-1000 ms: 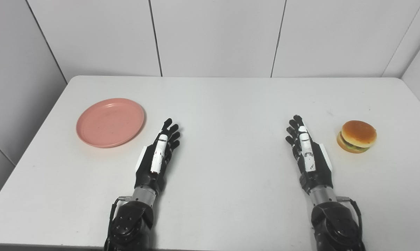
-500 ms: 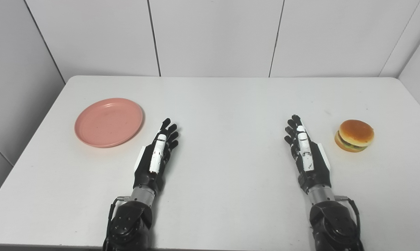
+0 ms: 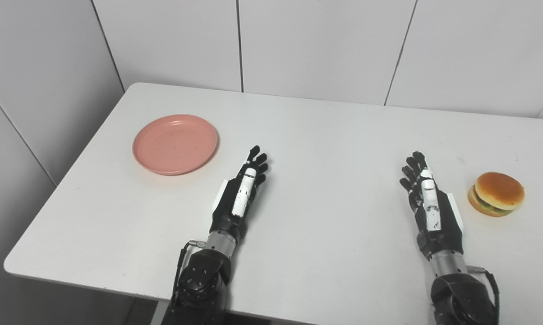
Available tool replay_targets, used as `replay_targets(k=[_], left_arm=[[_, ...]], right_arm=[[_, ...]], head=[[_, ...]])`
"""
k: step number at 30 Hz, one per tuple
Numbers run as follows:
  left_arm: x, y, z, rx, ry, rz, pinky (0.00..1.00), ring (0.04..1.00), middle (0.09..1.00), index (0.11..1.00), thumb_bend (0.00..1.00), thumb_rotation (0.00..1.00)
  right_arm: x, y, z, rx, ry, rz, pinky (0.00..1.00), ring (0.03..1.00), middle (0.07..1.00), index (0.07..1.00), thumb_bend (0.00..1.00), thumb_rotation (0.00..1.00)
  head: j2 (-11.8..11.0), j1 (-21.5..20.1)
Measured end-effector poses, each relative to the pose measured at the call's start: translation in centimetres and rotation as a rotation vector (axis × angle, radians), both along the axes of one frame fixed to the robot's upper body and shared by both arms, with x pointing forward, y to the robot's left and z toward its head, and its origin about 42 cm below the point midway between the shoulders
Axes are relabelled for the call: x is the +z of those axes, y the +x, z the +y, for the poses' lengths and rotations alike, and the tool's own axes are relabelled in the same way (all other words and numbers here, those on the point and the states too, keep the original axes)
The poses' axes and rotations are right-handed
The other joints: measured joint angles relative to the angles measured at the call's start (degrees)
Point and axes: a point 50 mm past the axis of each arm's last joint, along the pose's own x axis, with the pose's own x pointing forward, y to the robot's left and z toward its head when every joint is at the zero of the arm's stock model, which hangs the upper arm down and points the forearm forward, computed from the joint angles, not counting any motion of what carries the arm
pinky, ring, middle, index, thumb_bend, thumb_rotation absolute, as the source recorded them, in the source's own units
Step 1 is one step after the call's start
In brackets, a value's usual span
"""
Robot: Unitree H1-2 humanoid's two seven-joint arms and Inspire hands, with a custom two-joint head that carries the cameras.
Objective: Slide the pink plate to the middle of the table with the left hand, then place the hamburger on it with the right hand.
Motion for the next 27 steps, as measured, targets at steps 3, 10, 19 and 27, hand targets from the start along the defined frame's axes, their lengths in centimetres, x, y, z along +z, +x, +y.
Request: replay_targets(k=[3,10,19,27], left_arm=[[-0.1,0.4,-0.5,-0.007,0.007,-0.008,0.96,0.946,0.955,0.952,0.34,1.00],[-0.2,1.1,-1.4,-0.001,0.017,-0.012,0.95,0.943,0.949,0.946,0.34,1.00],[-0.3,1.2,-1.6,-0.002,0.019,-0.012,0.95,0.946,0.951,0.950,0.34,1.00],[-0.3,1.2,-1.6,-0.003,0.020,-0.012,0.96,0.946,0.954,0.955,0.34,1.00]], right_arm=[[0.0,0.1,-0.3,0.000,0.002,-0.015,0.99,0.971,0.964,0.967,0.27,1.00],[-0.2,0.6,-1.3,0.004,0.023,-0.031,1.00,0.976,0.974,0.975,0.21,1.00],[-0.2,0.9,-1.6,0.014,0.020,-0.040,1.00,0.988,0.980,0.975,0.21,1.00],[-0.2,1.0,-1.5,0.015,0.015,-0.040,1.00,0.985,0.978,0.974,0.21,1.00]], head=[[-1.49,3.40],[-2.98,4.83],[-3.60,4.83],[-3.52,4.75]])
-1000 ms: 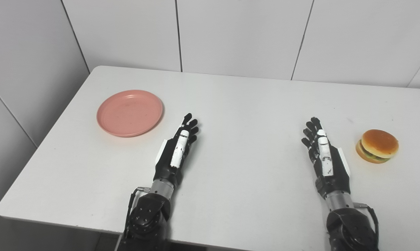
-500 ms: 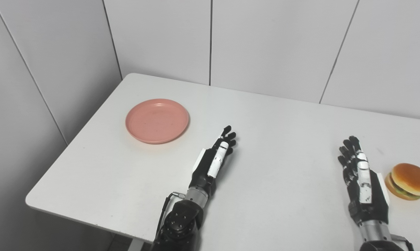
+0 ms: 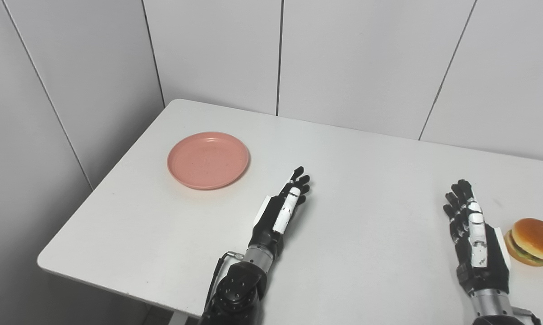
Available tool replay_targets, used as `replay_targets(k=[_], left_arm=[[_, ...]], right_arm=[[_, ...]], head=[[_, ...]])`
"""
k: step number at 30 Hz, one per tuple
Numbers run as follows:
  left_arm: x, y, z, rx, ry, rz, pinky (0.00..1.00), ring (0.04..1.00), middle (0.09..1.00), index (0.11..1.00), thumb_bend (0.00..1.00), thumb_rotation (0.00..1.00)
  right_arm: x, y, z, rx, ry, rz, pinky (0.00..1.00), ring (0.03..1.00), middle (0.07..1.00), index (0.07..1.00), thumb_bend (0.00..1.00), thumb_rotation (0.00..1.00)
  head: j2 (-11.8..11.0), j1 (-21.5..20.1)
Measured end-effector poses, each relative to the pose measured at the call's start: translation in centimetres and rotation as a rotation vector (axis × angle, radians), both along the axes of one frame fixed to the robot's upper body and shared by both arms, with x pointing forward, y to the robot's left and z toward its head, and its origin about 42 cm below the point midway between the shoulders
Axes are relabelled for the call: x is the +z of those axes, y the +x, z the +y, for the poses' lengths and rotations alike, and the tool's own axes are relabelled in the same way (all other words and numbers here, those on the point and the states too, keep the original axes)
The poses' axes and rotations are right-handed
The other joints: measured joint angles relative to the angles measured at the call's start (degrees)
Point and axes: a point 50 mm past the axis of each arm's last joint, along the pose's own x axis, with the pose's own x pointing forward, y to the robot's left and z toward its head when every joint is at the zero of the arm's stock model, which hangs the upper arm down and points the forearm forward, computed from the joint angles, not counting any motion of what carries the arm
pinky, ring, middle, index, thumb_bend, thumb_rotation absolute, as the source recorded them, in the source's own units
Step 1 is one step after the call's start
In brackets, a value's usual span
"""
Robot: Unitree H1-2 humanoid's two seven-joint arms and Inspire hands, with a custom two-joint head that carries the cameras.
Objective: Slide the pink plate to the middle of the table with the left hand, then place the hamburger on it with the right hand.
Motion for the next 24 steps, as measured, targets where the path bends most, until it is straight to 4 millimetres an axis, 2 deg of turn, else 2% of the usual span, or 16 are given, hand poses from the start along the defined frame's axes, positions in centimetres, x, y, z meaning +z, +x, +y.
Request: replay_targets(k=[10,24], left_arm=[[0.1,0.0,0.0,0.000,0.000,-0.005,0.94,0.937,0.947,0.946,0.34,1.00],[1.1,0.1,0.6,0.002,0.012,-0.020,0.95,0.933,0.946,0.939,0.38,1.00]], right_arm=[[0.0,0.0,0.0,0.001,-0.004,-0.001,1.00,0.980,0.973,0.969,0.21,1.00],[0.2,0.2,0.3,0.007,-0.002,-0.006,1.00,0.979,0.976,0.975,0.20,1.00]], head=[[0.18,0.18],[0.35,0.62]])
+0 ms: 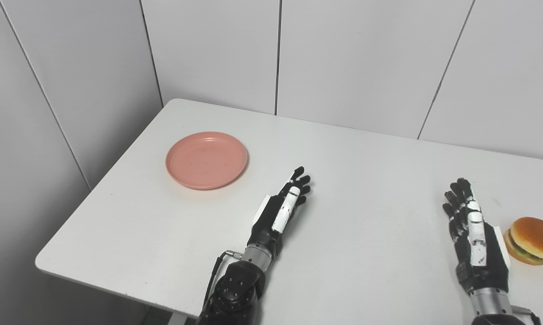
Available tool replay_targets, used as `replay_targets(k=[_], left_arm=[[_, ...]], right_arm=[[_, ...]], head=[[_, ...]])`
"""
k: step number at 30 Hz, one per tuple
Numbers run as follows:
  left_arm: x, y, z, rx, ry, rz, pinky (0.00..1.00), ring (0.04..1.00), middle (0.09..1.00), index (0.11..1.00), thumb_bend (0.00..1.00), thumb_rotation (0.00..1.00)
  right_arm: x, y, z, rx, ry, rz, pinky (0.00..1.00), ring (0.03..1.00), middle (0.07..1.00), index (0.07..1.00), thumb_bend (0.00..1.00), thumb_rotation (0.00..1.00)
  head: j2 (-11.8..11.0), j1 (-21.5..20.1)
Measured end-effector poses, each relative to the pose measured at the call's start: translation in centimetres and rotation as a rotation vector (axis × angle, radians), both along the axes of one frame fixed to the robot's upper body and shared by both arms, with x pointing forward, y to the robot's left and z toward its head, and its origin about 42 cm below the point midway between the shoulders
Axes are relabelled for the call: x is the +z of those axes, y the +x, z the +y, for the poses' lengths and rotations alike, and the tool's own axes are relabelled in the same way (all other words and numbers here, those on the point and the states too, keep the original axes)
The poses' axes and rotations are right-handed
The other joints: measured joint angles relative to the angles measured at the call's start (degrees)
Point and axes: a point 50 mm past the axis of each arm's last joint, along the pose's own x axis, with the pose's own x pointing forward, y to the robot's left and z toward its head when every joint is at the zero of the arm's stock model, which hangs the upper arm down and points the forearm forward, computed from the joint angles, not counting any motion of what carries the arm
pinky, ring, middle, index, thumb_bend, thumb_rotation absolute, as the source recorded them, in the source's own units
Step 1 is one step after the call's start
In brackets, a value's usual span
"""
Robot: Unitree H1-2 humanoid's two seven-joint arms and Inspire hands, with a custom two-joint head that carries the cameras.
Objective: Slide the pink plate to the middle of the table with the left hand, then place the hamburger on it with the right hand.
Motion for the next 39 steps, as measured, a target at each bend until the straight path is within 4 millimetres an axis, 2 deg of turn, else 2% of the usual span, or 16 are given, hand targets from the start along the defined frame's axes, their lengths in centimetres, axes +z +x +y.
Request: replay_targets(k=[8,15,20,33,39], left_arm=[[2.4,0.3,1.3,0.006,0.028,-0.056,0.93,0.925,0.939,0.938,0.43,1.00],[6.4,1.7,1.8,0.001,0.049,-0.159,0.90,0.897,0.919,0.926,0.44,1.00],[7.6,2.2,2.6,0.019,0.058,-0.184,0.91,0.894,0.916,0.918,0.45,1.00],[11.9,4.8,6.3,0.119,0.013,-0.272,0.91,0.903,0.914,0.906,0.41,1.00],[13.0,5.4,8.6,0.174,0.025,-0.300,0.90,0.905,0.914,0.911,0.42,1.00]], right_arm=[[0.0,0.2,0.0,-0.001,0.000,0.002,0.99,0.974,0.970,0.971,0.20,1.00],[0.0,0.3,0.0,-0.001,0.002,0.002,1.00,0.979,0.975,0.975,0.21,1.00],[0.0,0.4,-0.1,-0.002,0.004,0.005,1.00,0.979,0.974,0.973,0.20,1.00],[0.0,0.4,-0.1,-0.004,0.007,0.004,1.00,0.986,0.977,0.976,0.19,1.00],[0.0,0.4,-0.2,-0.006,0.016,0.004,0.99,0.979,0.971,0.968,0.18,1.00]], head=[[-0.09,0.35],[-0.18,0.53],[-0.53,1.05],[-0.53,1.23],[-0.44,1.49]])
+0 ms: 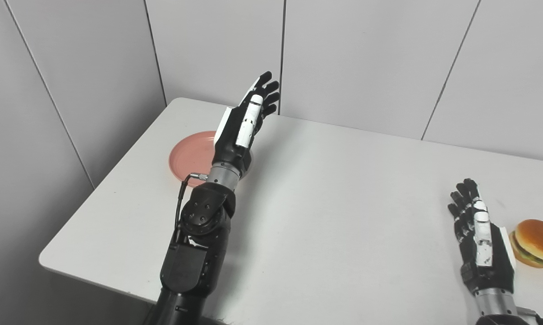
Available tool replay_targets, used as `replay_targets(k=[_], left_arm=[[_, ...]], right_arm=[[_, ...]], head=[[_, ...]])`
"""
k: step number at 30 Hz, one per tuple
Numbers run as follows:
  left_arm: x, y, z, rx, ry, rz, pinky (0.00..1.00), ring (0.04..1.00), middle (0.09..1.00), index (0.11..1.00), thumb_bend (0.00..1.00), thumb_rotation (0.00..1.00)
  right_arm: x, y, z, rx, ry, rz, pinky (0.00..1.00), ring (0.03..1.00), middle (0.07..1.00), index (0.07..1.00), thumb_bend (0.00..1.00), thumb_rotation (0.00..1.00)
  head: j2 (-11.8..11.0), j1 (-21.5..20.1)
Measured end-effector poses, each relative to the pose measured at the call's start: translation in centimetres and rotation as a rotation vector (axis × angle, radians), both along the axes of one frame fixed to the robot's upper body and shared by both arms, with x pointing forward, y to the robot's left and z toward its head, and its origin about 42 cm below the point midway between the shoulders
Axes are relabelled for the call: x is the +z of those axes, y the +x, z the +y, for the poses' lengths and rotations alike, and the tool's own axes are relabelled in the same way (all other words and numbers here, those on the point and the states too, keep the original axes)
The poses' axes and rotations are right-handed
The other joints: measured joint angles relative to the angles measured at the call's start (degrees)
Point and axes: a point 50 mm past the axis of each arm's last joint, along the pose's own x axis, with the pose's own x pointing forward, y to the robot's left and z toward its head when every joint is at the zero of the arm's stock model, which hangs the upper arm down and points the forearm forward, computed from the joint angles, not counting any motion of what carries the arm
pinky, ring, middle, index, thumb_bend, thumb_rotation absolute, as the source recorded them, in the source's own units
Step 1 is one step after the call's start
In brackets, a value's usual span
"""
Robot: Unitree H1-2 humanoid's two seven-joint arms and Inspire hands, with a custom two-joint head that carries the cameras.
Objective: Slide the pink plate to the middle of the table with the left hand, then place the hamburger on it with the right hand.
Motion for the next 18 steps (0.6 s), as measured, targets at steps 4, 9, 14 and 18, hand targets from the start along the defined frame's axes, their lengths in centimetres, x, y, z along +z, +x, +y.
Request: replay_targets(k=[4,9,14,18], left_arm=[[0.9,1.0,2.0,0.051,0.013,-0.012,0.89,0.898,0.908,0.901,0.42,1.00],[1.0,2.5,4.5,0.112,0.004,0.010,0.88,0.892,0.902,0.898,0.43,1.00],[0.2,3.4,7.0,0.155,-0.011,0.061,0.91,0.900,0.904,0.893,0.42,1.00],[-0.2,4.2,9.0,0.188,-0.021,0.094,0.91,0.894,0.896,0.887,0.41,1.00]], right_arm=[[0.0,0.0,0.0,0.000,0.005,0.000,1.00,0.981,0.972,0.970,0.19,1.00],[0.0,0.0,-0.1,0.000,0.004,-0.002,1.00,0.980,0.972,0.967,0.18,1.00],[0.1,0.0,-0.1,0.003,0.006,-0.006,1.00,0.989,0.979,0.976,0.18,1.00],[0.1,0.0,-0.1,0.004,0.006,-0.009,1.00,0.984,0.976,0.971,0.19,1.00]], head=[[0.00,0.00],[-0.35,0.17],[-0.70,0.44],[-0.53,0.44]])
